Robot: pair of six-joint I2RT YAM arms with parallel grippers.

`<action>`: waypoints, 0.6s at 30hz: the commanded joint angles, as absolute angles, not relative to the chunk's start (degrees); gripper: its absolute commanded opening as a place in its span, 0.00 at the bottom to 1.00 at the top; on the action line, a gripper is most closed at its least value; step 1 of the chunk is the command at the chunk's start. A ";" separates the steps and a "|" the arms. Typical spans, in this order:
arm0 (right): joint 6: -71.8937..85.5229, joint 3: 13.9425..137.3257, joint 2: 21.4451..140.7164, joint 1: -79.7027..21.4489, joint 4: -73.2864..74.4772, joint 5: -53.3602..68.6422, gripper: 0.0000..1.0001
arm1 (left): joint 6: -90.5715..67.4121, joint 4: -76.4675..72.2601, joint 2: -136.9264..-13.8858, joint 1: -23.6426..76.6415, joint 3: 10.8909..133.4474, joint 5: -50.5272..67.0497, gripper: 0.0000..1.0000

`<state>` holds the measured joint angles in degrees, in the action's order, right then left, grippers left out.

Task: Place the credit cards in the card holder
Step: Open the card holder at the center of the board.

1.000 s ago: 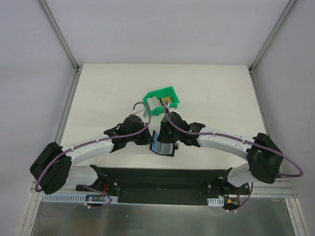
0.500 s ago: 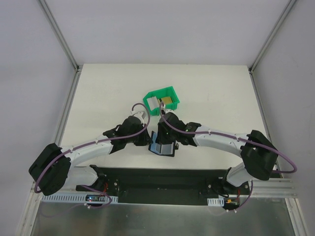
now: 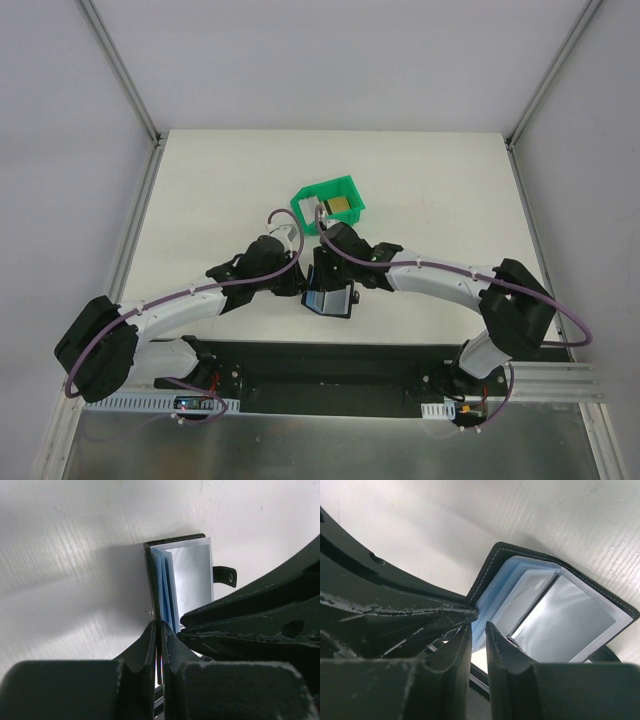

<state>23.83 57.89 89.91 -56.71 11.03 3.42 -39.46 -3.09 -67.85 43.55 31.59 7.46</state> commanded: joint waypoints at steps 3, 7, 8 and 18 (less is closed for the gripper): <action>22.94 60.82 91.84 -56.60 13.62 3.43 0.21 | -37.88 -4.13 -66.27 44.03 31.29 8.88 0.00; 23.90 59.42 91.58 -56.69 13.36 2.55 0.21 | -38.14 -4.13 -66.01 44.03 30.85 8.35 0.00; 23.91 59.15 91.58 -56.60 13.36 2.46 0.21 | -38.23 -4.13 -66.01 44.03 30.85 8.44 0.00; 24.96 58.45 92.90 -56.69 15.03 0.53 0.21 | -38.14 -4.31 -65.92 43.95 31.03 8.53 0.00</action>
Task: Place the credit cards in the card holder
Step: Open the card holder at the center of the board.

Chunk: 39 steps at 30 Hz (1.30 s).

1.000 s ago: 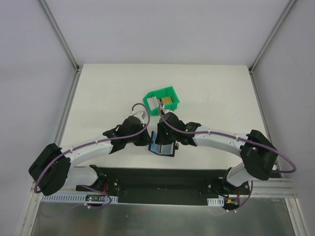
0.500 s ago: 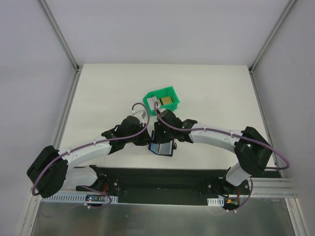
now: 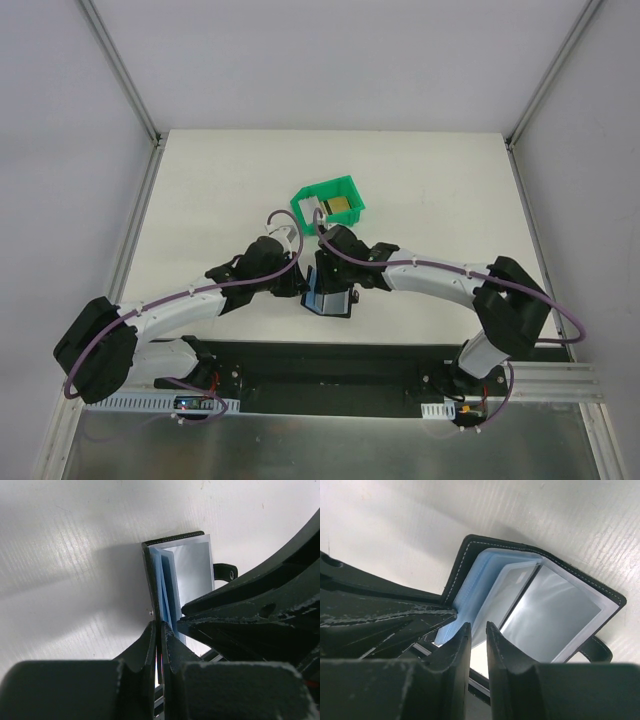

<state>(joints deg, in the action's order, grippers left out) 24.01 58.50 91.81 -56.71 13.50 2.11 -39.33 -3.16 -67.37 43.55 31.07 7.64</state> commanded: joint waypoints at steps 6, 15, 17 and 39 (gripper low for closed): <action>25.14 58.27 92.90 -56.69 16.08 0.35 0.21 | -37.97 -4.39 -65.66 44.03 30.85 8.79 0.00; 25.49 55.81 89.21 -56.69 20.12 -5.62 0.21 | -39.64 -4.31 -65.21 44.03 28.74 6.95 0.00; 25.58 55.20 88.77 -56.69 20.83 -6.06 0.21 | -39.81 -4.31 -65.13 44.03 28.22 6.86 0.00; 27.69 49.83 75.06 -55.55 15.93 -5.73 0.40 | -44.03 -4.13 -63.46 43.95 23.03 2.99 0.00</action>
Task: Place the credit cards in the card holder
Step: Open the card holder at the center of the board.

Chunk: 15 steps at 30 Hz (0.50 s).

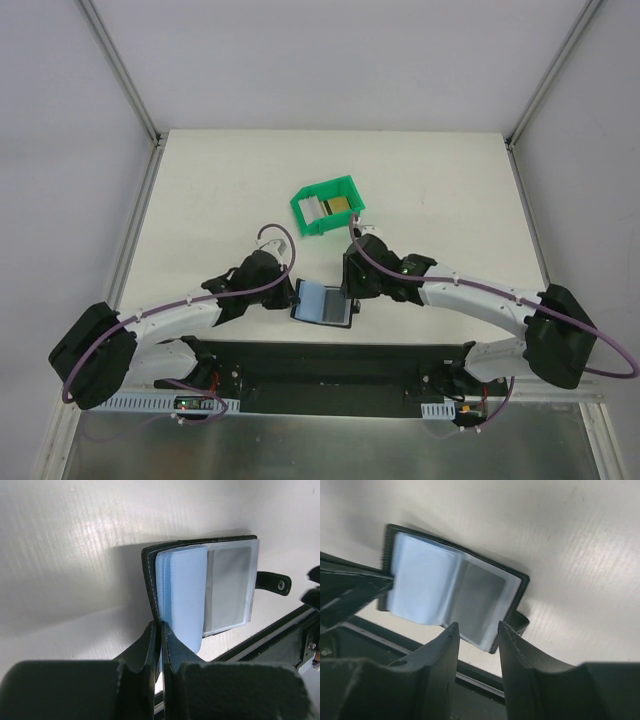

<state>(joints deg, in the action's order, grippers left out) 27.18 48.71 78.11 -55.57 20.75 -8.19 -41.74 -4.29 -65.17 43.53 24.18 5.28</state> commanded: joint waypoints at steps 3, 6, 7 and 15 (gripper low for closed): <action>28.90 50.88 77.94 -55.63 12.65 -2.37 0.45 | -44.73 -4.22 -62.49 44.03 22.68 2.20 0.00; 29.62 54.13 84.26 -55.72 13.71 -0.62 0.37 | -45.17 -4.57 -61.61 44.03 22.15 2.11 0.00; 30.05 54.75 86.20 -55.72 14.32 2.52 0.33 | -45.09 -4.92 -61.35 44.03 21.97 2.37 0.00; 31.91 51.95 93.69 -56.08 10.81 2.37 0.27 | -42.19 -6.24 -59.94 43.95 21.62 4.04 0.06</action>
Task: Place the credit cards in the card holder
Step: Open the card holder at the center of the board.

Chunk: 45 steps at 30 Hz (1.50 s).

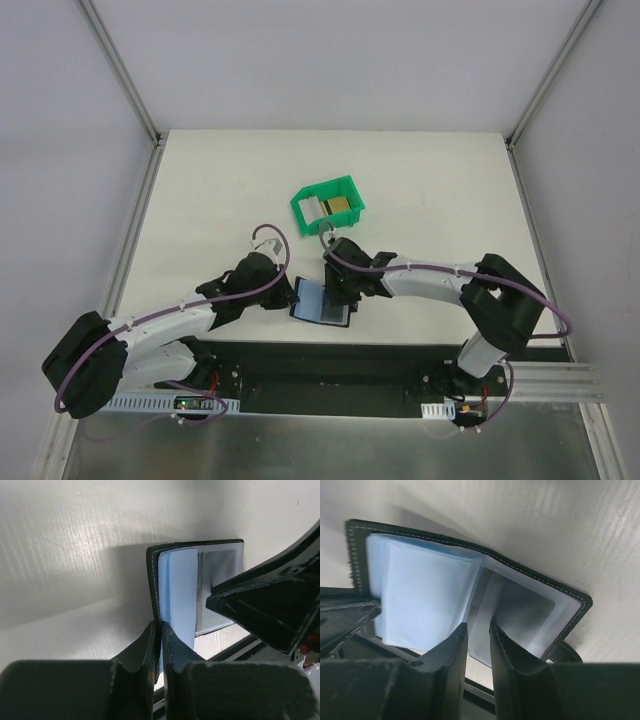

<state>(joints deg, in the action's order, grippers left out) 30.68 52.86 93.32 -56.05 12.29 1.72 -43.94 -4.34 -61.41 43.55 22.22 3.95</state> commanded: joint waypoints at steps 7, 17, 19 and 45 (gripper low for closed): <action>30.59 51.15 95.97 -55.46 11.34 2.28 0.26 | -39.03 -7.73 -59.85 42.98 21.97 7.29 0.21; 29.62 51.50 97.47 -54.58 11.51 3.08 0.26 | -38.50 -12.82 -59.94 35.61 20.66 18.18 0.19; 29.53 51.59 97.47 -54.49 11.51 3.16 0.26 | -38.41 -13.88 -60.99 34.81 20.30 20.64 0.12; 16.62 65.03 87.01 -48.61 17.39 0.89 0.77 | -43.33 -10.37 -57.31 34.01 17.58 9.94 0.00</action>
<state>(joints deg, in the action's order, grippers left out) 21.96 58.02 89.76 -51.09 13.65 3.81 -41.76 -10.87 -59.22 34.39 17.82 13.26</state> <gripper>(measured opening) 0.737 0.007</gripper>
